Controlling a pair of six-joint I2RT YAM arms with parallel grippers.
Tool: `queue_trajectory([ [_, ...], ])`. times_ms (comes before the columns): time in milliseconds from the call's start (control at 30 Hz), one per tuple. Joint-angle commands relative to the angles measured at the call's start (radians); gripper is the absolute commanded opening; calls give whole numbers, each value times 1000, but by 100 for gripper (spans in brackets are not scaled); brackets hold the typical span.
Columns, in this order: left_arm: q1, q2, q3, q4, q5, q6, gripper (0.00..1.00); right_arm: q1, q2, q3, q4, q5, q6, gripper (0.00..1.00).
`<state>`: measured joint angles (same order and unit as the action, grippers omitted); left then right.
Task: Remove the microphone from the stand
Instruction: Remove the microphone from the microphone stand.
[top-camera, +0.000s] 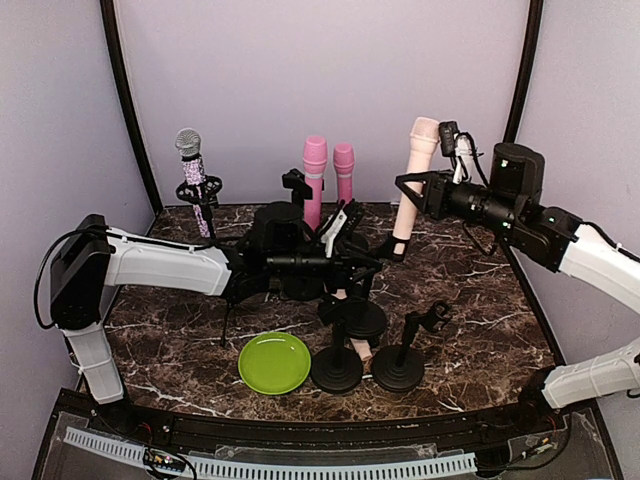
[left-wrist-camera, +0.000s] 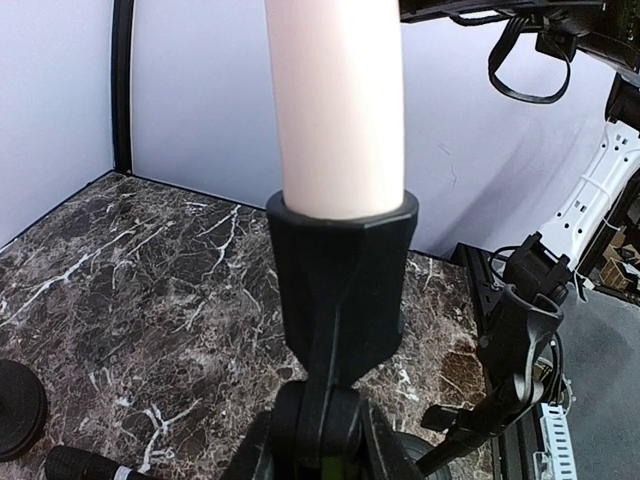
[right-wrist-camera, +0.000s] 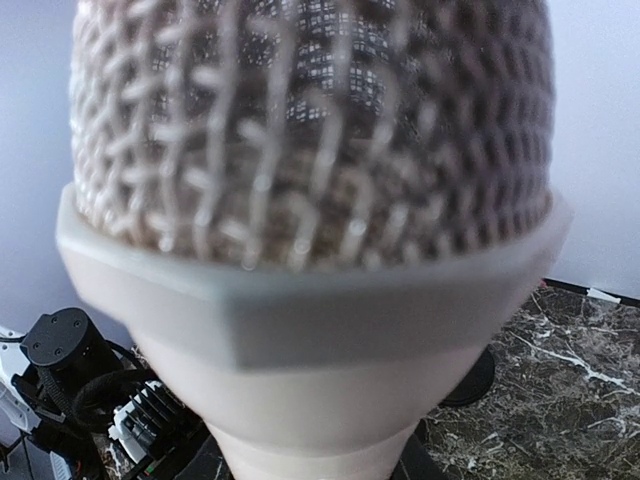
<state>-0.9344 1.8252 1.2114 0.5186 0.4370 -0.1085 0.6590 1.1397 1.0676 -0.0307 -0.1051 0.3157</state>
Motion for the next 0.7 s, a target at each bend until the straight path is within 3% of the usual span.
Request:
queue_trajectory([
  [0,-1,-24,14,34,33,12,0,-21,-44,28,60,113,-36,0],
  [433,-1,-18,33,37,41,20,0,-25,-96,-3,54,215,-52,0],
  [667,-12,31,118,56,86,27,0,-27,-125,-28,50,277,-61,0],
])
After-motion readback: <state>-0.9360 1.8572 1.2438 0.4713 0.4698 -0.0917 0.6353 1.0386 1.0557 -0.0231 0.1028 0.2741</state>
